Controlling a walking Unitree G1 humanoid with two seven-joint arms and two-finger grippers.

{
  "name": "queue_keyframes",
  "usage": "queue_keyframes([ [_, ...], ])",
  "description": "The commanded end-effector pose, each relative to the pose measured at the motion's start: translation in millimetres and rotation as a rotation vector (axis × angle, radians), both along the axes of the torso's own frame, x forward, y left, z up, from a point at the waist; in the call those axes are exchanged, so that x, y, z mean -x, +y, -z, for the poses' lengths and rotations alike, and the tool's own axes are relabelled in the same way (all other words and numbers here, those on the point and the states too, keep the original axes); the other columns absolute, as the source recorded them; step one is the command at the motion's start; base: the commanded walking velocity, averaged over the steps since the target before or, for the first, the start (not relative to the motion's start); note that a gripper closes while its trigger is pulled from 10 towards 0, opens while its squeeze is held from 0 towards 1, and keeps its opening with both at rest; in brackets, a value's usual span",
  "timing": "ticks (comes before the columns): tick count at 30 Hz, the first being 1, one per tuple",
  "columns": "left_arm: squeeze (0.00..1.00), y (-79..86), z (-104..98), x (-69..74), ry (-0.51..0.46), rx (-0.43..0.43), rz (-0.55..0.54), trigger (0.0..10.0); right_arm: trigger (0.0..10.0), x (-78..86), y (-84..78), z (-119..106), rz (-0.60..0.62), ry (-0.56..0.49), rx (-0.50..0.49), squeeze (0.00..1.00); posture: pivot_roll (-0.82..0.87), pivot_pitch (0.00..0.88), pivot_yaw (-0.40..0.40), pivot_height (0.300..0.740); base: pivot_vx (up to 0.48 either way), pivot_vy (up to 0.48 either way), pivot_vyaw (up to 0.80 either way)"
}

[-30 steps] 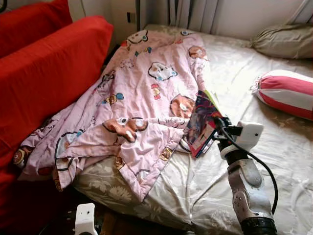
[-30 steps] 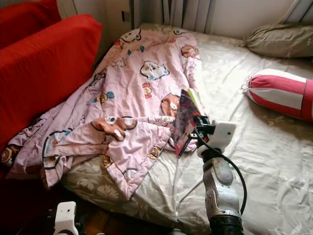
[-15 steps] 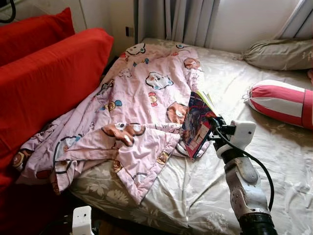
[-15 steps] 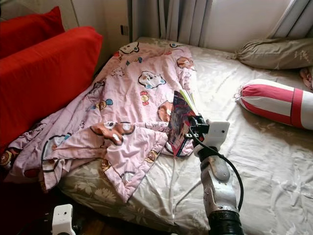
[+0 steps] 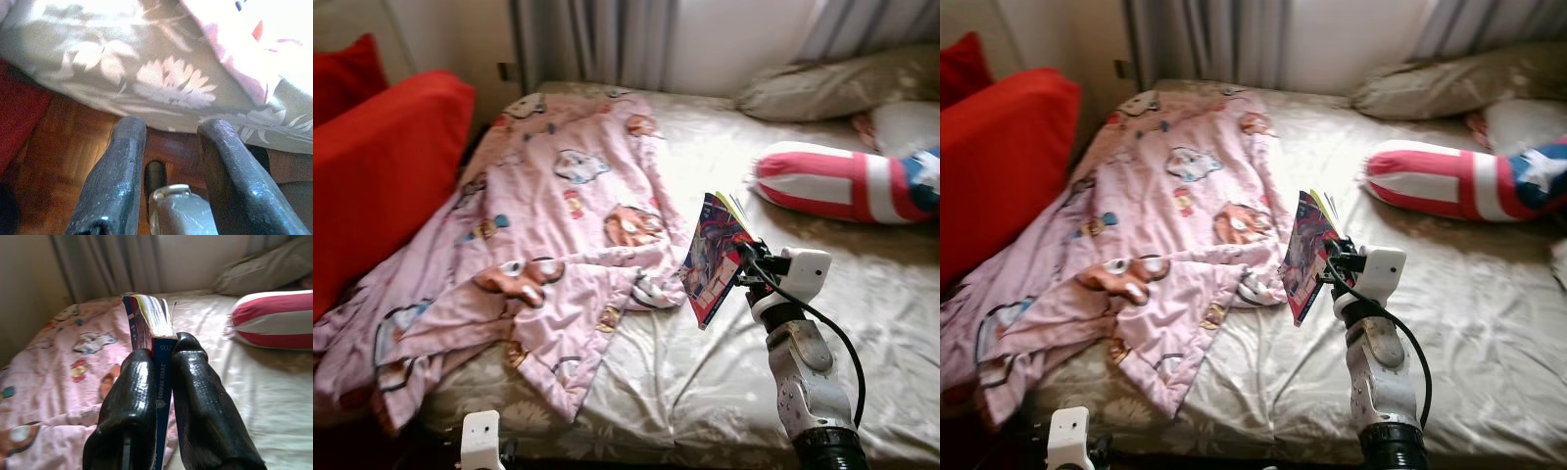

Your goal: Clean up the room

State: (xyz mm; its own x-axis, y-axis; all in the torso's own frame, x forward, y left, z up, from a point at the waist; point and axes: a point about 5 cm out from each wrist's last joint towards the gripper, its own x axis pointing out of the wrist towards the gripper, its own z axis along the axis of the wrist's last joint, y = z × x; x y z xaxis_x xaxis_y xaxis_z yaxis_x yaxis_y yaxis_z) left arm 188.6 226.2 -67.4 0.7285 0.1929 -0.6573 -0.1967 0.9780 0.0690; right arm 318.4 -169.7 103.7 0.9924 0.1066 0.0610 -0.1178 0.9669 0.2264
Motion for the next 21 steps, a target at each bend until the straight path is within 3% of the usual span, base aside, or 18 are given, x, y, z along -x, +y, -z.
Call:
queue_keyframes([
  [1, 0.00, -1.7, 3.9, 5.9, 0.028, -0.007, 0.012, 10.0, 10.0, -2.1, -4.9, -9.6, 0.023, -0.054, -0.006, 0.00, 0.05, 0.101, -0.077, 0.740, 0.000, -0.240, -0.75],
  [3, 0.00, -1.9, 3.8, 5.8, 0.027, -0.007, 0.013, 10.0, 10.0, -2.1, -5.6, -9.4, 0.033, -0.057, -0.008, 0.00, 0.05, 0.102, -0.076, 0.740, 0.000, -0.240, -0.75],
  [14, 0.00, -1.5, 4.0, 7.6, 0.021, -0.012, 0.022, 10.0, 10.0, -2.4, -4.5, -8.1, 0.047, -0.064, -0.037, 0.00, 0.07, 0.107, -0.074, 0.740, 0.000, -0.242, 0.00],
  [21, 0.00, -0.7, 4.4, 9.3, 0.021, -0.017, 0.023, 10.0, 10.0, -1.7, -3.1, -4.9, 0.048, -0.054, -0.045, 0.00, 0.07, 0.127, -0.075, 0.740, 0.000, -0.243, -0.69],
])
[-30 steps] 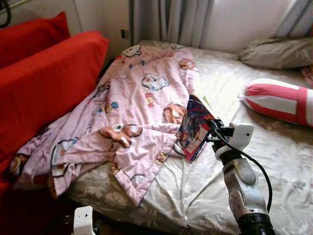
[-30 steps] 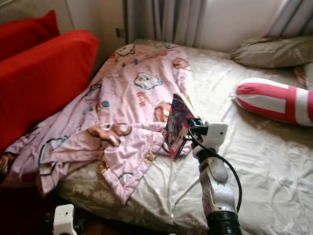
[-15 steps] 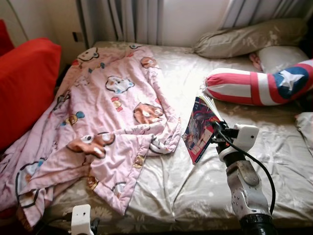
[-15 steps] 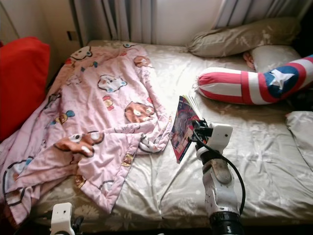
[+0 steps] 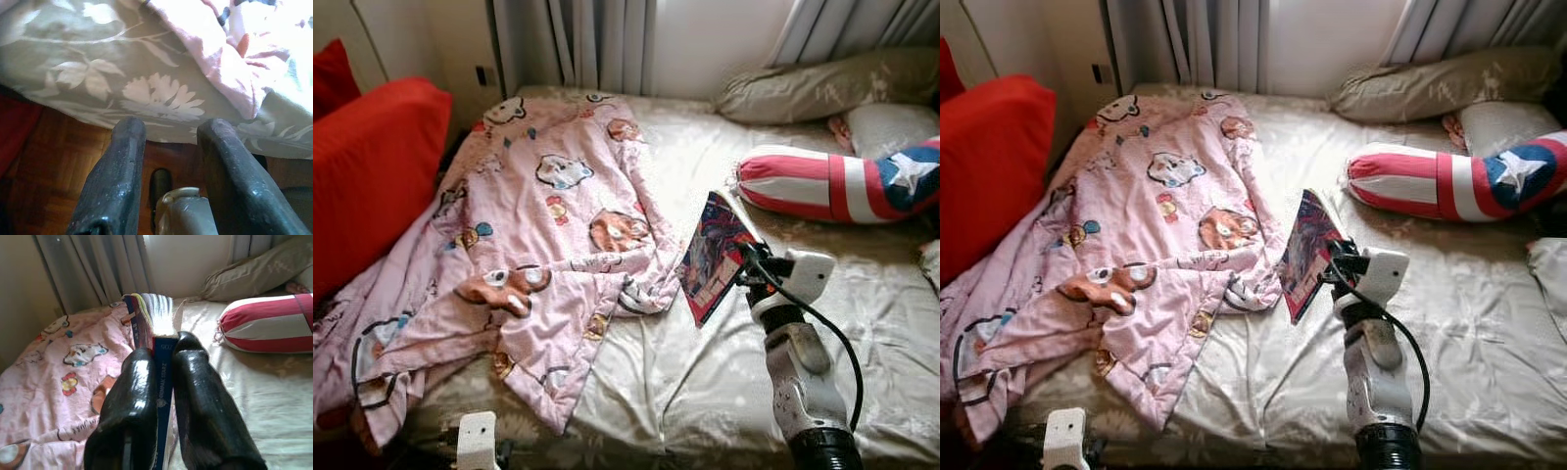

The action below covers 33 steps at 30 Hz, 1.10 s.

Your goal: Clean up the room

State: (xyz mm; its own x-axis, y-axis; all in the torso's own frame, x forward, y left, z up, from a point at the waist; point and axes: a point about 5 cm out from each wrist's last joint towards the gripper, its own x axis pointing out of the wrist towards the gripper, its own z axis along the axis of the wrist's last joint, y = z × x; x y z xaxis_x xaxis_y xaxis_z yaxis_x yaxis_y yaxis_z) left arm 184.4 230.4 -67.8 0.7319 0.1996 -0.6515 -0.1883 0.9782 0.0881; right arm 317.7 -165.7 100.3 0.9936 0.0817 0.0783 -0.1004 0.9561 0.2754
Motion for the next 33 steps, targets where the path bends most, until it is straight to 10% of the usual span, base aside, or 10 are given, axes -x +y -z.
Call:
queue_keyframes([
  [1, 0.00, -5.0, 4.0, 4.9, 0.024, 0.003, 0.015, 10.0, 10.0, -2.2, -8.1, -7.7, 0.035, -0.042, 0.007, 0.00, 0.08, 0.130, -0.076, 0.740, 0.000, -0.240, 0.00],
  [33, 0.00, -5.9, 3.1, 2.7, 0.018, 0.001, 0.018, 10.0, 10.0, -3.6, -10.7, -4.0, 0.049, -0.036, 0.022, 0.00, 0.08, 0.161, -0.063, 0.740, 0.000, -0.234, 0.00],
])
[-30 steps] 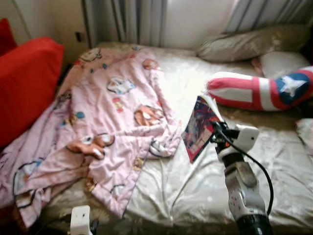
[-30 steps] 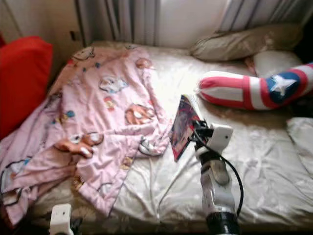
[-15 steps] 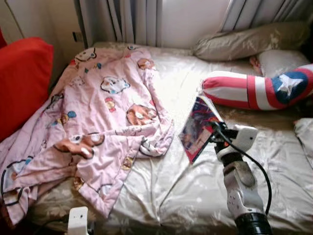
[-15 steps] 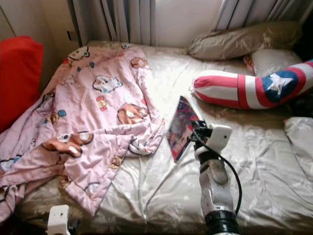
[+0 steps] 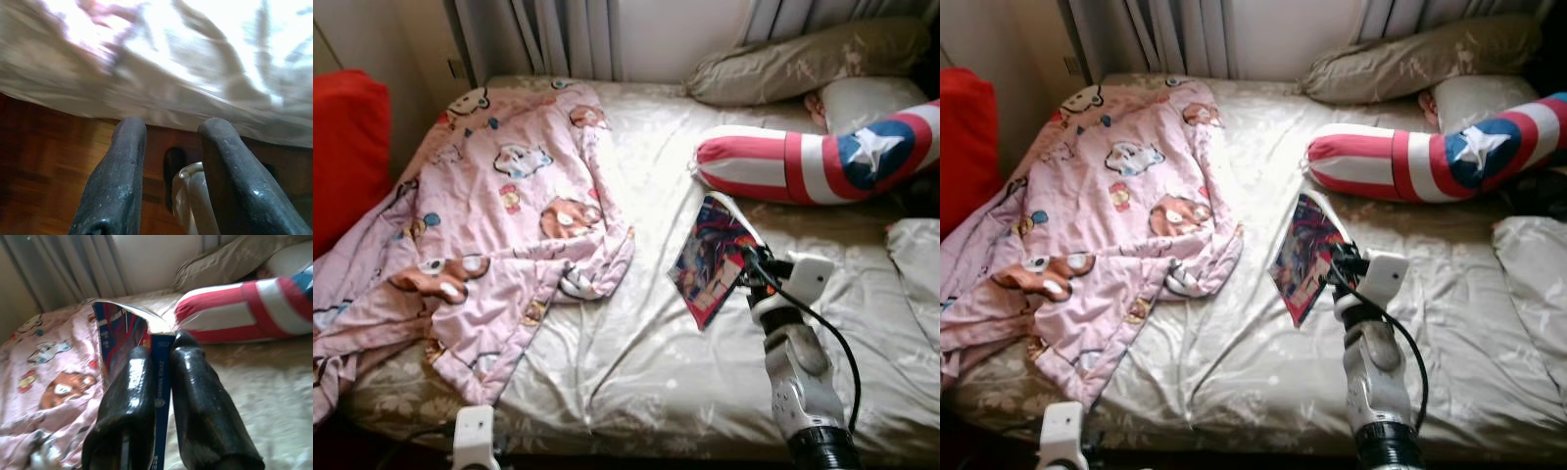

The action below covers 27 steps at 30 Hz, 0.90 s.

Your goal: Clean up the room

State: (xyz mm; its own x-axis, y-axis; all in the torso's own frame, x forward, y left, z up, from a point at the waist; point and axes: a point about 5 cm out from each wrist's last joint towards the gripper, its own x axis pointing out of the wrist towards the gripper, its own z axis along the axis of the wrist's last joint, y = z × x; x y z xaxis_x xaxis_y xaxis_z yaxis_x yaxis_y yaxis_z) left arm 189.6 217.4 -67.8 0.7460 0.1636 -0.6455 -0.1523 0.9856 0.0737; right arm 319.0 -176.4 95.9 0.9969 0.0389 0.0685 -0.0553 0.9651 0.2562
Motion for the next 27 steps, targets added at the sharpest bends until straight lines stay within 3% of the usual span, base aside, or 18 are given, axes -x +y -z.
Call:
queue_keyframes([
  [1, 0.00, 7.0, 3.0, 7.9, 0.029, -0.012, -0.019, 10.0, 10.0, -2.3, -0.3, -8.3, 0.006, -0.045, 0.002, 0.00, 0.08, 0.162, -0.063, 0.740, 0.000, -0.244, 0.00],
  [27, 0.00, 5.9, 4.4, 9.9, 0.037, -0.008, -0.019, 10.0, 10.0, -2.6, -0.7, -4.3, 0.016, -0.029, 0.008, 0.00, 0.08, 0.158, -0.065, 0.740, 0.000, -0.232, 0.00],
])
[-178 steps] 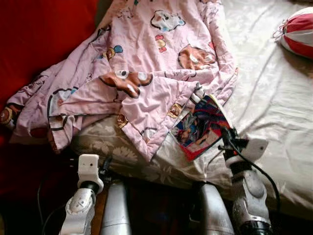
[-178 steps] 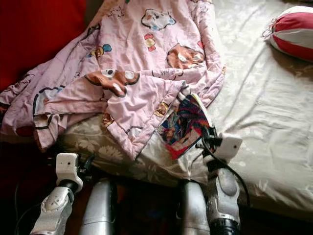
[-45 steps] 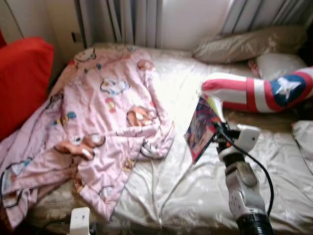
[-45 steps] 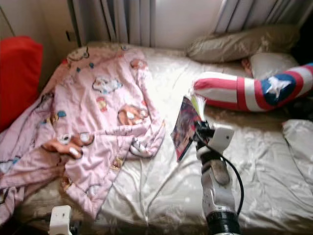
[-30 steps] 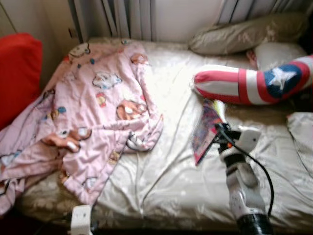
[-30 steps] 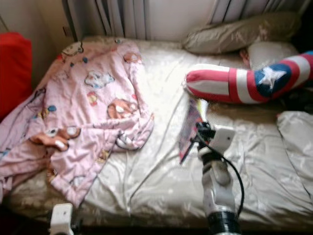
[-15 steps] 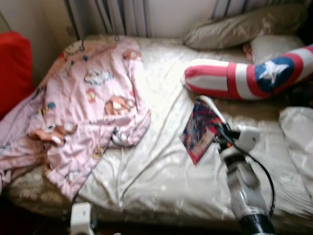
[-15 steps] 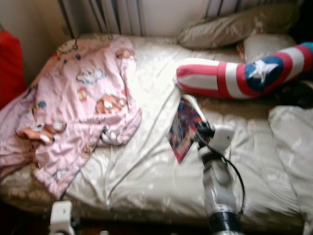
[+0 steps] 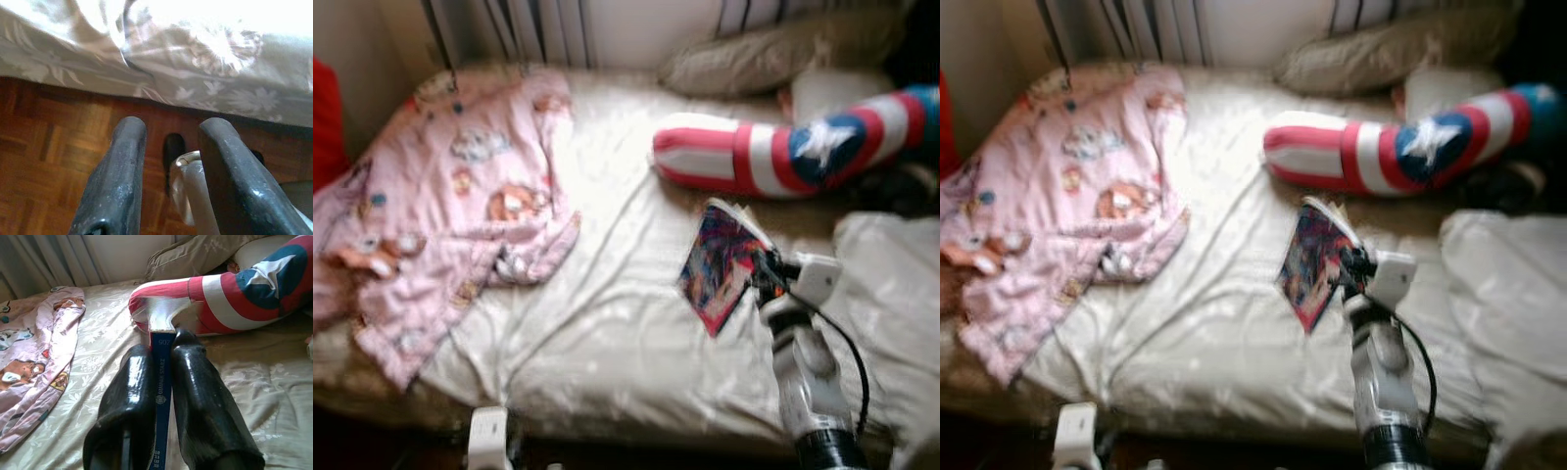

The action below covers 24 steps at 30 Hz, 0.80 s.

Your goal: Clean up the room

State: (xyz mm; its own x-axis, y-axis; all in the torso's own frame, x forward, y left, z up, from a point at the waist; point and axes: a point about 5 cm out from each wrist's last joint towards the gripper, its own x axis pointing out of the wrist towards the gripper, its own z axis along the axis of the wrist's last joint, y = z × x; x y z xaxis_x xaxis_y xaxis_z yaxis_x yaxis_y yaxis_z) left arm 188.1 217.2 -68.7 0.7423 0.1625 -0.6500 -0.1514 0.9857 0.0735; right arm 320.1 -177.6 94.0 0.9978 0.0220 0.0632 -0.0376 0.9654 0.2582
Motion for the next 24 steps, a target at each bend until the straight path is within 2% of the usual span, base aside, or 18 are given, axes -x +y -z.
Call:
queue_keyframes([
  [1, 0.00, 6.1, 3.5, 8.3, 0.031, -0.010, -0.019, 10.0, 10.0, -1.5, 0.7, -6.3, -0.001, -0.035, 0.010, 0.00, 0.08, 0.158, -0.065, 0.740, 0.000, -0.240, 0.00],
  [16, 0.00, 5.5, 3.5, 8.3, 0.031, -0.008, -0.014, 10.0, 10.0, -1.4, -0.6, -6.3, 0.027, -0.038, 0.014, 0.00, 0.08, 0.146, -0.063, 0.740, 0.000, -0.242, 0.00],
  [24, 0.00, 5.3, 3.2, 7.4, 0.028, -0.003, -0.016, 10.0, 10.0, -2.1, -0.6, -6.0, 0.030, -0.038, 0.012, 0.00, 0.08, 0.136, -0.062, 0.740, 0.000, -0.060, 0.00],
])
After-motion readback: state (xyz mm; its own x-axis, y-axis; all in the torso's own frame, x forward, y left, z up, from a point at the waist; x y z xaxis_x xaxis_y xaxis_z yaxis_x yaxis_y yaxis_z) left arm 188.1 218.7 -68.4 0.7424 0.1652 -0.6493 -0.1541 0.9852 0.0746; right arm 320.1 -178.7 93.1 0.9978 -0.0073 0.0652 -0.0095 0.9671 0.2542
